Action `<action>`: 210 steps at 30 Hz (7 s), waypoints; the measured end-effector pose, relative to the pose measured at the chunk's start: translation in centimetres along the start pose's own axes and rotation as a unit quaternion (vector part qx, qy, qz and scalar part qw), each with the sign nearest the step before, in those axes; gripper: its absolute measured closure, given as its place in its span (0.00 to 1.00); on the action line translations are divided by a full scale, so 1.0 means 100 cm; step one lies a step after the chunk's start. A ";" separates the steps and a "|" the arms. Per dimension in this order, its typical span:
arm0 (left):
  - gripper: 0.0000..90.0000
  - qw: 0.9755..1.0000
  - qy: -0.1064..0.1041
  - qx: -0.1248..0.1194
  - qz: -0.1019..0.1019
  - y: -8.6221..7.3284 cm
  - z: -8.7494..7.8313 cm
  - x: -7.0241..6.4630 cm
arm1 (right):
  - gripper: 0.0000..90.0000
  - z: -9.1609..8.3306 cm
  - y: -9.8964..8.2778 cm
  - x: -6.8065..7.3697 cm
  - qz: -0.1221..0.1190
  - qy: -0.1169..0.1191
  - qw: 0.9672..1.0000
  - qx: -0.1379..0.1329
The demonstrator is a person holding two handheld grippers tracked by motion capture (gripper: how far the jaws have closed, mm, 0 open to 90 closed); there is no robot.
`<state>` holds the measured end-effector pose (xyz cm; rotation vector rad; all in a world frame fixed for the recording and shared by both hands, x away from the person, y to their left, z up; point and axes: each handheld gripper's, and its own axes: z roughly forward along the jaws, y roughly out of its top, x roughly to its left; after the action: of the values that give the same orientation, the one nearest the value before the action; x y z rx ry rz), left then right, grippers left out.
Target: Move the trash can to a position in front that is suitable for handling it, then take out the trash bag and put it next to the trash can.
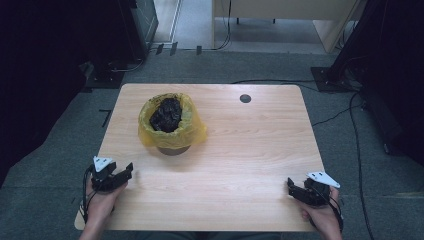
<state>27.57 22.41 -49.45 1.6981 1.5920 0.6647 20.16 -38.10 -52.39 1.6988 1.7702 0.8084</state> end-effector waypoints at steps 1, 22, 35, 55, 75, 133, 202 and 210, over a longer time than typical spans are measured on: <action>0.43 1.000 -0.003 -0.008 -0.008 0.006 0.001 -0.001 | 0.27 0.000 0.000 0.001 -0.003 -0.002 1.000 -0.003; 0.85 0.997 -0.044 -0.066 -0.020 0.094 0.050 -0.032 | 0.37 -0.010 0.005 0.007 0.015 -0.004 0.998 -0.056; 0.98 0.996 -0.051 -0.066 -0.011 0.097 0.061 -0.058 | 0.60 -0.020 0.032 0.031 -0.028 0.033 0.993 -0.106; 1.00 0.996 -0.075 -0.057 0.001 0.098 0.065 -0.089 | 0.82 0.005 0.106 0.081 0.005 0.090 0.988 -0.128; 1.00 0.994 -0.096 -0.053 0.013 0.098 0.070 -0.117 | 0.92 0.043 0.163 0.131 0.004 0.097 0.987 -0.130; 1.00 0.986 -0.146 -0.052 0.055 0.064 0.048 -0.164 | 1.00 0.067 0.146 0.157 -0.014 0.161 0.978 -0.129; 0.35 0.986 -0.113 0.009 0.122 -0.054 -0.010 -0.146 | 0.33 -0.008 0.011 0.109 -0.005 0.121 0.991 -0.052; 0.34 0.985 -0.112 0.005 0.128 -0.051 -0.006 -0.154 | 0.33 -0.008 0.009 0.107 -0.004 0.112 0.993 -0.040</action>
<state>22.20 7.27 -51.57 1.9311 1.2360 0.5664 19.63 -27.39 -50.99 1.5995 1.8623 1.0862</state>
